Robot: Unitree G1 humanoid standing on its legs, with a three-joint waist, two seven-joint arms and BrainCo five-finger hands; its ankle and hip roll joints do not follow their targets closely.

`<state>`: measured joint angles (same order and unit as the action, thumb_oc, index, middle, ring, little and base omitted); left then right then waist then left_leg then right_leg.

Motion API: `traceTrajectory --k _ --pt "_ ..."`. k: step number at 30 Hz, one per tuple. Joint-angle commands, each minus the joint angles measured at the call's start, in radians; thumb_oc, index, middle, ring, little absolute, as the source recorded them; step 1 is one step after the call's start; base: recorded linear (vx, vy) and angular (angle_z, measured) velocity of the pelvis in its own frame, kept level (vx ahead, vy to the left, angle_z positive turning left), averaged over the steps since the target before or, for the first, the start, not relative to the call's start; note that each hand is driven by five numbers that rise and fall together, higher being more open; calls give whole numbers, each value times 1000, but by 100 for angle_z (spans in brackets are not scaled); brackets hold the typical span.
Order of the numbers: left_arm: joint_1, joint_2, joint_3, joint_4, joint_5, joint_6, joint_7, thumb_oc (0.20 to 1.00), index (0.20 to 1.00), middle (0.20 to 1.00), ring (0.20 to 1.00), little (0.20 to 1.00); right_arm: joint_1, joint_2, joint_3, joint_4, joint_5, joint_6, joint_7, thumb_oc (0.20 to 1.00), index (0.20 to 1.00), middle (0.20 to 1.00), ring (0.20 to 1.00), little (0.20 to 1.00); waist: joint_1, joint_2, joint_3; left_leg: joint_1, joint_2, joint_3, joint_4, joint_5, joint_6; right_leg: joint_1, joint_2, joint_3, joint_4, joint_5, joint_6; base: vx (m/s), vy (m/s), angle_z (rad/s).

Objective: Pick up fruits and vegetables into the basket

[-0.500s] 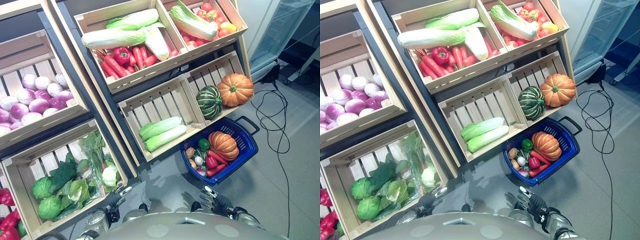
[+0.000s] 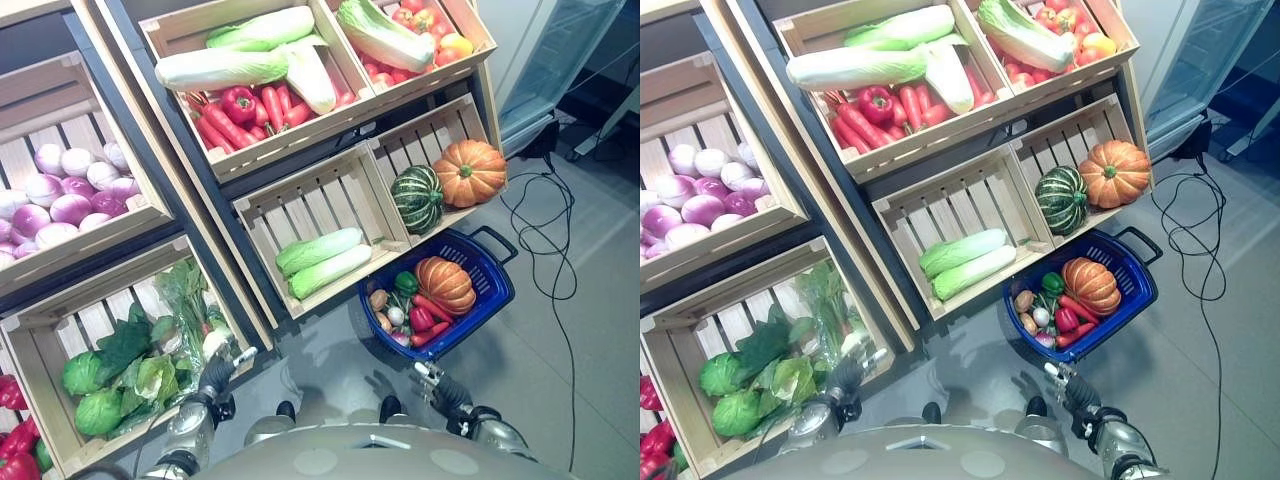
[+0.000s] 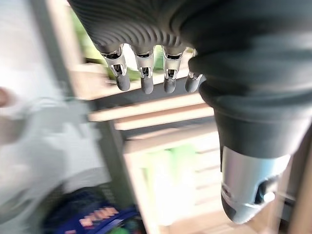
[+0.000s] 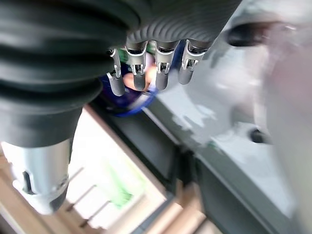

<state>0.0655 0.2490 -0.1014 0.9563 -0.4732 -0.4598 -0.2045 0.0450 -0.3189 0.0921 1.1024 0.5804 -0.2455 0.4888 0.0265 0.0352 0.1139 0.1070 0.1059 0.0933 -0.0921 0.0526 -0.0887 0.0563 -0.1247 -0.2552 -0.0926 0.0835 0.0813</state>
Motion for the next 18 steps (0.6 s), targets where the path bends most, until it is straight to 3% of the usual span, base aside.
traceTrajectory --k 1,5,8,10,11,16,18 --pt "-56 78 13 -173 -24 -139 31 1000 1000 1000 1000 1000 -36 -3 -4 -190 47 -75 -81 1000 1000 1000 1000 1000 2 -32 56 -40 8 8 17 -44 21 7 -60 -9 93 -91 54 0 0 0" --pt "23 169 77 -473 -10 -195 55 1000 1000 1000 1000 1000 77 -19 -30 -507 -17 -91 -197 1000 1000 1000 1000 1000 -13 -29 66 -61 11 0 16 -38 23 -24 -63 -2 135 -113 50 62 19 0" --pt "23 226 103 -622 96 -285 117 1000 1000 1000 1000 1000 108 -41 -43 -644 -58 -132 -225 1000 1000 1000 1000 1000 -26 -22 90 -108 10 -6 32 -30 22 -93 -62 10 195 -137 42 -15 28 1" --pt "14 235 103 -642 109 -288 135 1000 1000 1000 1000 1000 106 -47 -44 -658 -62 -135 -230 1000 1000 1000 1000 1000 -28 -21 95 -121 9 -6 38 -30 22 -109 -62 13 208 -141 40 -100 18 -2" --pt "-28 272 102 -707 178 -307 200 1000 1000 1000 1000 1000 88 -68 -47 -702 -73 -145 -241 1000 1000 1000 1000 1000 -39 -15 123 -156 6 -8 54 -26 20 -159 -62 21 240 -148 35 -166 15 -2" --pt "-173 371 98 -827 419 -235 444 1000 1000 1000 1000 1000 12 -121 -27 -798 -99 -148 -295 1000 1000 1000 1000 1000 -64 -5 199 -258 -6 1 129 -26 18 -276 -73 47 320 -155 34 -140 -7 -6" --pt "-248 422 84 -858 546 -140 580 1000 1000 1000 1000 1000 -22 -140 -20 -838 -100 -136 -314 1000 1000 1000 1000 1000 -72 -2 232 -313 -13 3 174 -27 19 -337 -80 60 375 -162 35 -77 -46 -7"
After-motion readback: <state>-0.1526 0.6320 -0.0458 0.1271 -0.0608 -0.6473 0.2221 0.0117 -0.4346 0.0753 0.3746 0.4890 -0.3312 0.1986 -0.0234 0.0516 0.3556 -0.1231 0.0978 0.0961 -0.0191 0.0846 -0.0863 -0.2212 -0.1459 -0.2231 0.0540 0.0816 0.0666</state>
